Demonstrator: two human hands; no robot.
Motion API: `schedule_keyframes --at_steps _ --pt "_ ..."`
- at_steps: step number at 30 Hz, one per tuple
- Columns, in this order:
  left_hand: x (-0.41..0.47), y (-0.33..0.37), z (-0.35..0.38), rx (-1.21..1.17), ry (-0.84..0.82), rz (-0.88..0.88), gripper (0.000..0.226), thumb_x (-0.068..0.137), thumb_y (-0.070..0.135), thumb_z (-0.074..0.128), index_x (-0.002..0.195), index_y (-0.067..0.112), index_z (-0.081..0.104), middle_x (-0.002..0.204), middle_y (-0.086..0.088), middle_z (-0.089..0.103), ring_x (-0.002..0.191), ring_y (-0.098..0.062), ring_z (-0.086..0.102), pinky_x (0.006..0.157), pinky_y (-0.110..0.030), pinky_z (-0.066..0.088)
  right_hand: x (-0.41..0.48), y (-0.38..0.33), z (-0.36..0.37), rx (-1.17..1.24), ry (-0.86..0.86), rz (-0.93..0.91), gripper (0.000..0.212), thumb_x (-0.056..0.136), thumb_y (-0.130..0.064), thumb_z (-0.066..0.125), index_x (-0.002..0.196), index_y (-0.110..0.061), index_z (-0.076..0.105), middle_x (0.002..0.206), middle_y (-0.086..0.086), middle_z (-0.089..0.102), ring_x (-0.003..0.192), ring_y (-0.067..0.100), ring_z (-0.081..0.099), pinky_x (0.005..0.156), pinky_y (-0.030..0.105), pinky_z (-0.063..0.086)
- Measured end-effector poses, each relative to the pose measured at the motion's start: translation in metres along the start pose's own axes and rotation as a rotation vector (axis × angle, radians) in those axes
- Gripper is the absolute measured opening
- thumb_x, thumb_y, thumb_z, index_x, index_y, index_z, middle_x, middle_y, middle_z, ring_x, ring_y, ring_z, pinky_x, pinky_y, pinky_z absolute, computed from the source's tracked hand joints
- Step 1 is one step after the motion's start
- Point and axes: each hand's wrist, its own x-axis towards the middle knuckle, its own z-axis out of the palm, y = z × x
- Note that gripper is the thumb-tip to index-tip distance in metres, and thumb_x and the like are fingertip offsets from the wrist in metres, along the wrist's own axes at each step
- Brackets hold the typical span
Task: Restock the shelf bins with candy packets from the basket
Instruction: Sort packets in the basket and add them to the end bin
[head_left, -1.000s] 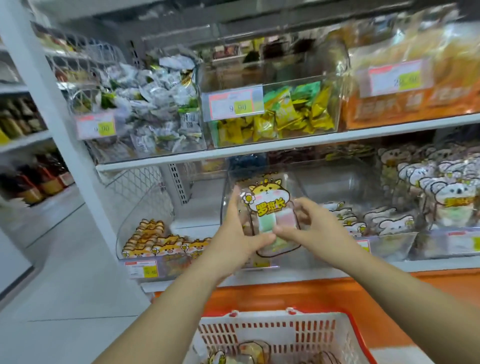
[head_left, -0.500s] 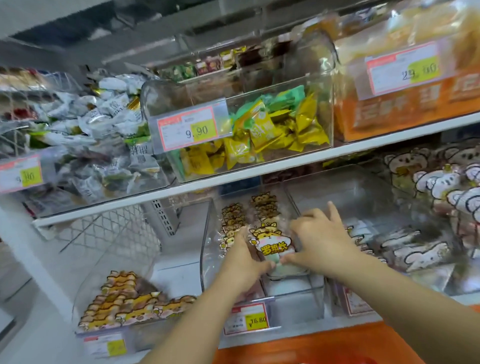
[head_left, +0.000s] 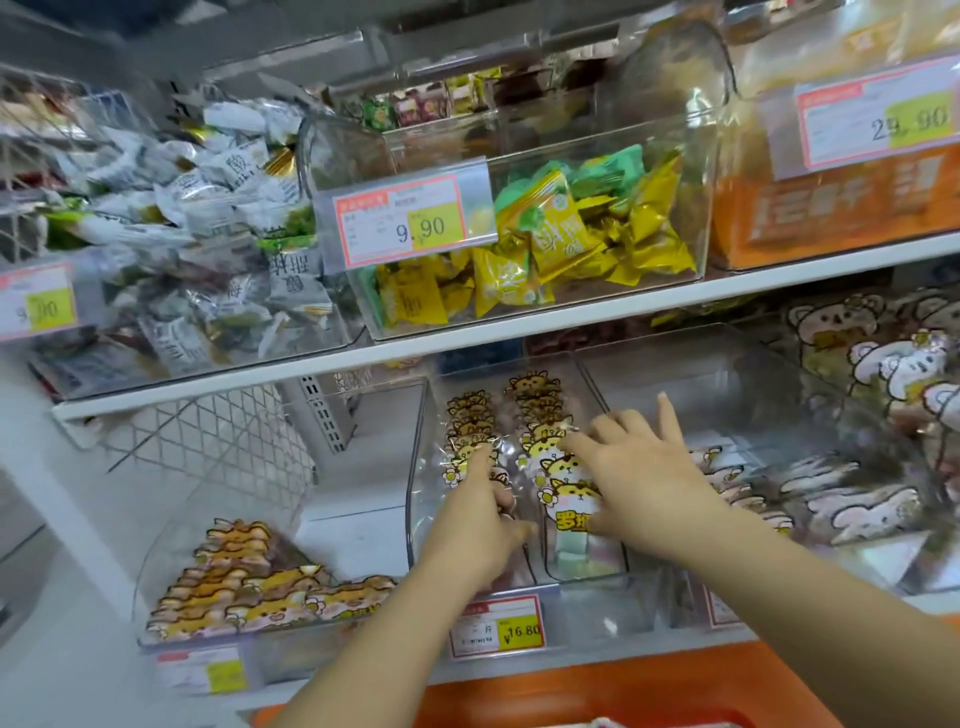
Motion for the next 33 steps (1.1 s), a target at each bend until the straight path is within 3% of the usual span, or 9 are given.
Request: schedule_keyframes --at_steps 3,6,11,14,19,22,28,30,33 --pt "-0.005 -0.001 -0.012 0.099 0.032 0.031 0.03 0.087 0.006 0.065 0.096 0.033 0.055 0.084 0.007 0.063 0.082 -0.017 0.065 0.084 -0.04 0.056 0.003 -0.009 0.003 -0.095 0.026 -0.021 0.069 0.083 -0.033 0.072 0.142 -0.027 0.036 0.142 0.004 0.041 0.139 0.03 0.028 0.115 0.069 -0.008" --pt "-0.013 0.004 -0.02 0.271 -0.122 0.055 0.026 0.093 0.009 0.055 0.077 0.029 0.06 0.084 0.01 0.068 0.081 -0.011 0.065 0.072 -0.021 0.051 0.006 -0.016 0.003 -0.149 0.114 -0.041 0.064 0.078 -0.024 0.073 0.135 -0.023 0.044 0.135 0.008 0.043 0.132 0.032 0.034 0.117 0.064 0.001" --pt "-0.016 0.01 -0.019 0.445 -0.424 0.002 0.026 0.096 0.013 0.05 0.102 0.021 0.074 0.1 0.0 0.071 0.084 -0.013 0.058 0.07 -0.019 0.043 0.003 -0.033 -0.012 0.04 -0.01 -0.073 0.021 0.093 -0.018 0.059 0.114 -0.019 0.061 0.116 0.006 0.061 0.106 0.029 0.06 0.082 0.036 0.048" --pt "-0.015 0.01 -0.019 0.531 -0.469 -0.063 0.024 0.102 0.023 0.044 0.103 0.013 0.066 0.096 -0.014 0.064 0.083 -0.021 0.054 0.066 -0.024 0.04 -0.002 -0.043 -0.014 -0.008 -0.149 -0.086 0.023 0.094 -0.005 0.052 0.111 -0.014 0.064 0.108 0.009 0.065 0.098 0.031 0.064 0.072 0.034 0.045" --pt "-0.01 0.005 -0.013 0.605 -0.523 -0.137 0.032 0.1 0.021 0.038 0.105 0.001 0.064 0.107 -0.017 0.063 0.099 -0.032 0.062 0.08 -0.036 0.048 -0.004 -0.038 -0.025 -0.01 -0.109 -0.037 0.026 0.092 -0.002 0.052 0.11 -0.017 0.064 0.106 0.009 0.062 0.099 0.03 0.063 0.072 0.033 0.045" --pt "-0.011 0.006 -0.013 0.584 -0.496 -0.151 0.032 0.1 0.024 0.042 0.11 0.006 0.067 0.085 -0.003 0.062 0.072 -0.017 0.058 0.068 -0.028 0.047 -0.002 -0.033 -0.016 0.052 -0.272 -0.102 0.018 0.091 -0.001 0.05 0.098 -0.015 0.06 0.101 0.011 0.06 0.097 0.031 0.064 0.077 0.034 0.051" --pt "-0.015 0.008 -0.01 0.51 -0.45 -0.17 0.034 0.101 0.011 0.038 0.118 -0.004 0.062 0.121 -0.021 0.063 0.095 -0.028 0.056 0.08 -0.034 0.045 0.013 -0.039 0.009 0.107 -0.501 -0.124 0.024 0.093 -0.002 0.047 0.112 -0.002 0.062 0.114 0.016 0.064 0.089 0.026 0.055 0.069 0.028 0.042" --pt "-0.018 0.008 -0.01 0.52 -0.405 -0.148 0.037 0.102 0.02 0.038 0.122 0.002 0.063 0.124 -0.017 0.064 0.094 -0.026 0.057 0.085 -0.033 0.048 0.017 -0.037 0.015 0.113 -0.535 -0.118 0.014 0.094 -0.002 0.046 0.093 -0.004 0.06 0.096 0.014 0.061 0.077 0.024 0.048 0.06 0.027 0.038" --pt "-0.02 0.006 -0.01 0.508 -0.409 -0.114 0.034 0.101 0.021 0.039 0.12 0.006 0.064 0.126 -0.015 0.064 0.113 -0.032 0.06 0.088 -0.031 0.046 0.019 -0.035 0.026 0.145 -0.574 -0.088 0.019 0.094 -0.003 0.043 0.078 -0.006 0.052 0.073 0.007 0.044 0.067 0.025 0.043 0.067 0.03 0.039"
